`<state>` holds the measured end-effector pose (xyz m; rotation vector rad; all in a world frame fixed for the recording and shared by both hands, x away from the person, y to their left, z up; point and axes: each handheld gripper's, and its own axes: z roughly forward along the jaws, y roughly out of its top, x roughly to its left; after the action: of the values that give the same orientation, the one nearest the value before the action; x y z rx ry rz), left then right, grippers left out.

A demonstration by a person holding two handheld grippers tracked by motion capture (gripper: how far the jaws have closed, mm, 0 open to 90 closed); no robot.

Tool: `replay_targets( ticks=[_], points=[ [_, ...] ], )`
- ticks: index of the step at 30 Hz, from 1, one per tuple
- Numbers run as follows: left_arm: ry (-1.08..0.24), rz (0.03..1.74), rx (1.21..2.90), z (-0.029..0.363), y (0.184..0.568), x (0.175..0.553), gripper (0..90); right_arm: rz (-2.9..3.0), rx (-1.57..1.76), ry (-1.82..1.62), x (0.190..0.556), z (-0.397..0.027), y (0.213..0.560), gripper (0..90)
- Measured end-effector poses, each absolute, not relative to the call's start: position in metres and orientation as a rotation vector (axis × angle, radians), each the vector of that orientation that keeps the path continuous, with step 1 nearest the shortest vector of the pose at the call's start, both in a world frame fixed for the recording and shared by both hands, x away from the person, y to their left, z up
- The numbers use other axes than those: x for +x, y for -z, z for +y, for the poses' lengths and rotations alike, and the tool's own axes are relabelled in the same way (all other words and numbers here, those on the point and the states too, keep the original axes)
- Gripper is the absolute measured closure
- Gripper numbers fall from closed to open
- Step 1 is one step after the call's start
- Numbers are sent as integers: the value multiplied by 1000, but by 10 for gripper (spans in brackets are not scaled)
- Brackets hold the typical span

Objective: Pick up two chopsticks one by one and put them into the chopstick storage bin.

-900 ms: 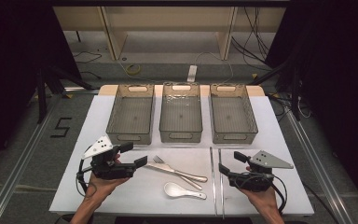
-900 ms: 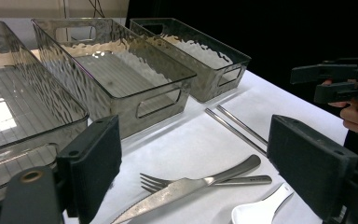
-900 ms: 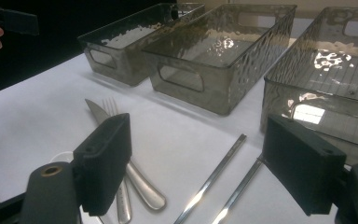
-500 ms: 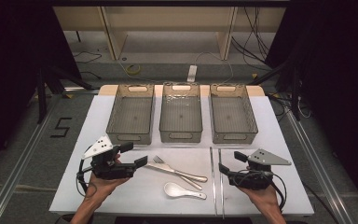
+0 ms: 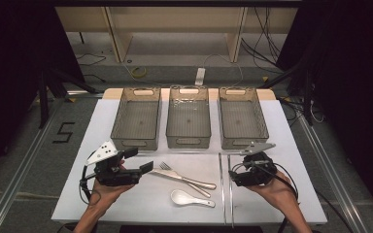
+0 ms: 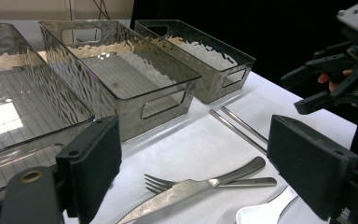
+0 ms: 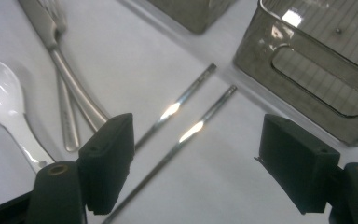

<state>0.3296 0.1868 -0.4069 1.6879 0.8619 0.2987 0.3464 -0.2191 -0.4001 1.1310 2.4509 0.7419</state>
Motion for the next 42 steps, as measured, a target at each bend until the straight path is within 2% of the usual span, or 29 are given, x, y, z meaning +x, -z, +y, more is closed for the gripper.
replay_targets(
  ticks=[17,27,42],
  points=[
    [-296,860,1692,187,407,329,172,2657,1209,-462,374,-201,429,378],
    [-294,857,1694,187,407,329,172,2761,1213,-379,377,-194,443,525],
    [-294,851,1696,186,406,329,171,2820,1201,-312,376,-189,453,643]
  ],
)
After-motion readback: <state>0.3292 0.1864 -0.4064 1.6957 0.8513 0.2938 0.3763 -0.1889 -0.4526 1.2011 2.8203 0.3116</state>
